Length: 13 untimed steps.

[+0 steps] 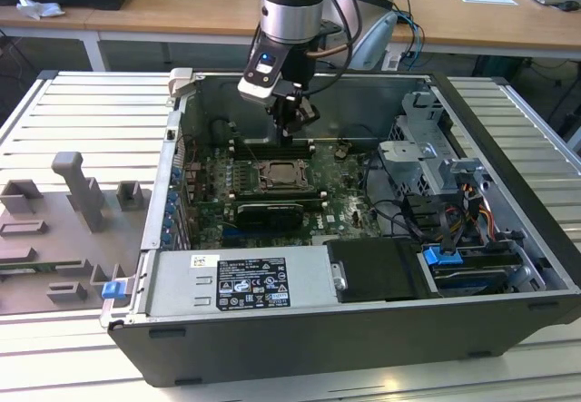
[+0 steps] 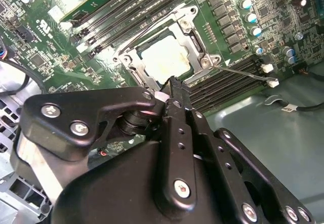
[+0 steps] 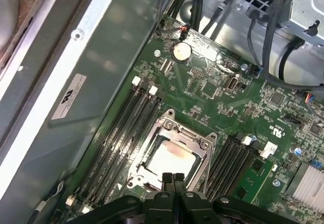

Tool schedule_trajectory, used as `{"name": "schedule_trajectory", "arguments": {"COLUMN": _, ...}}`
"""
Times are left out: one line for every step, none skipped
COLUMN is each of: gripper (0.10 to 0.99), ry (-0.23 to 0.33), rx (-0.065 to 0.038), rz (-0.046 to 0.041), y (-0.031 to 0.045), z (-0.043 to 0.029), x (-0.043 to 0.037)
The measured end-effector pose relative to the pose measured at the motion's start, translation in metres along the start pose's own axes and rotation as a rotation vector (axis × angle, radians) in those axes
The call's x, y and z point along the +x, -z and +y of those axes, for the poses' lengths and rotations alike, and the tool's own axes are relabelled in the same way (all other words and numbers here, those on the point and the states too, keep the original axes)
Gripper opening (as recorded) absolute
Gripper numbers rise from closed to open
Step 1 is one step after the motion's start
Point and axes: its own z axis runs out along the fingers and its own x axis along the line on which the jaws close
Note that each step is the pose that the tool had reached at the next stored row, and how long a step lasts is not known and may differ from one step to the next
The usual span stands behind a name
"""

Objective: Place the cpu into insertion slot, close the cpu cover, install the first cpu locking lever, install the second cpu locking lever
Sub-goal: 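Install the first cpu locking lever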

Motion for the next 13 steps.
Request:
{"name": "schedule_trajectory", "arguments": {"gripper": 0.106, "ry": 0.004, "rx": 0.000, "rz": -0.0001, "y": 0.0000, "z": 0.0000, "x": 0.0000}}
{"name": "schedule_trajectory", "arguments": {"gripper": 0.106, "ry": 0.010, "rx": 0.000, "rz": 0.0000, "y": 0.0000, "z": 0.0000, "x": 0.0000}}
{"name": "schedule_trajectory", "arguments": {"gripper": 0.106, "ry": 0.015, "rx": 0.000, "rz": 0.0000, "y": 0.0000, "z": 0.0000, "x": 0.0000}}
{"name": "schedule_trajectory", "arguments": {"gripper": 0.106, "ry": 0.027, "rx": -0.001, "rz": 0.0001, "y": 0.0000, "z": 0.0000, "x": 0.0000}}
{"name": "schedule_trajectory", "arguments": {"gripper": 0.106, "ry": 0.033, "rx": -0.001, "rz": 0.0001, "y": 0.0000, "z": 0.0000, "x": 0.0000}}
{"name": "schedule_trajectory", "arguments": {"gripper": 0.106, "ry": 0.040, "rx": -0.001, "rz": 0.0001, "y": 0.0000, "z": 0.0000, "x": 0.0000}}
{"name": "schedule_trajectory", "arguments": {"gripper": 0.106, "ry": 0.049, "rx": -0.001, "rz": 0.0002, "y": 0.0000, "z": 0.0000, "x": 0.0000}}
{"name": "schedule_trajectory", "arguments": {"gripper": 0.106, "ry": 0.056, "rx": -0.001, "rz": 0.0002, "y": 0.0000, "z": 0.0000, "x": 0.0000}}
{"name": "schedule_trajectory", "arguments": {"gripper": 0.106, "ry": 0.062, "rx": -0.001, "rz": 0.0002, "y": 0.0000, "z": 0.0000, "x": 0.0000}}
{"name": "schedule_trajectory", "arguments": {"gripper": 0.106, "ry": 0.075, "rx": -0.002, "rz": 0.0002, "y": 0.0000, "z": 0.0000, "x": 0.0000}}
{"name": "schedule_trajectory", "arguments": {"gripper": 0.106, "ry": 0.087, "rx": -0.002, "rz": 0.0003, "y": 0.0000, "z": 0.0000, "x": 0.0000}}
{"name": "schedule_trajectory", "arguments": {"gripper": 0.106, "ry": 0.106, "rx": -0.002, "rz": 0.0004, "y": 0.0000, "z": 0.0000, "x": 0.0000}}
{"name": "schedule_trajectory", "arguments": {"gripper": 0.106, "ry": 0.119, "rx": -0.003, "rz": 0.0004, "y": 0.0000, "z": 0.0000, "x": 0.0000}}
